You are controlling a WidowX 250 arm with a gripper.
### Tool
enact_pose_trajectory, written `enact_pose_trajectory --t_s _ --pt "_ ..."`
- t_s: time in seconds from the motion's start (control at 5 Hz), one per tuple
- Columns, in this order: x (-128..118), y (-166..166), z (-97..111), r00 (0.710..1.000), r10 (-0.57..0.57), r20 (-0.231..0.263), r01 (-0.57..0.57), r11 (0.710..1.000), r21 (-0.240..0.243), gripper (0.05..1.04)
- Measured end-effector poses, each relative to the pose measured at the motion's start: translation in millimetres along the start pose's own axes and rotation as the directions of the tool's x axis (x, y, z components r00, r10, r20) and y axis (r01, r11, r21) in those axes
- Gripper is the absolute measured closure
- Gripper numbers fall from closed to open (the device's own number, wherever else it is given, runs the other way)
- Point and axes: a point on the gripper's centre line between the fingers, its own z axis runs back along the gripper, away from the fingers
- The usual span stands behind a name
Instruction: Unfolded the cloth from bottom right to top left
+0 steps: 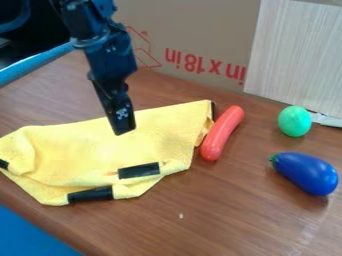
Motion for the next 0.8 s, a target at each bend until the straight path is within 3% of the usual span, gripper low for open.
enact_pose_trajectory --t_s 0.4,0.8 --pt "5.1 -30.3 -14.5 0.998 -0.060 -0.010 0.059 0.997 -0.041 0.083" --pt "5.9 -47.6 -26.0 0.995 -0.095 -0.017 0.094 0.995 -0.041 0.083"
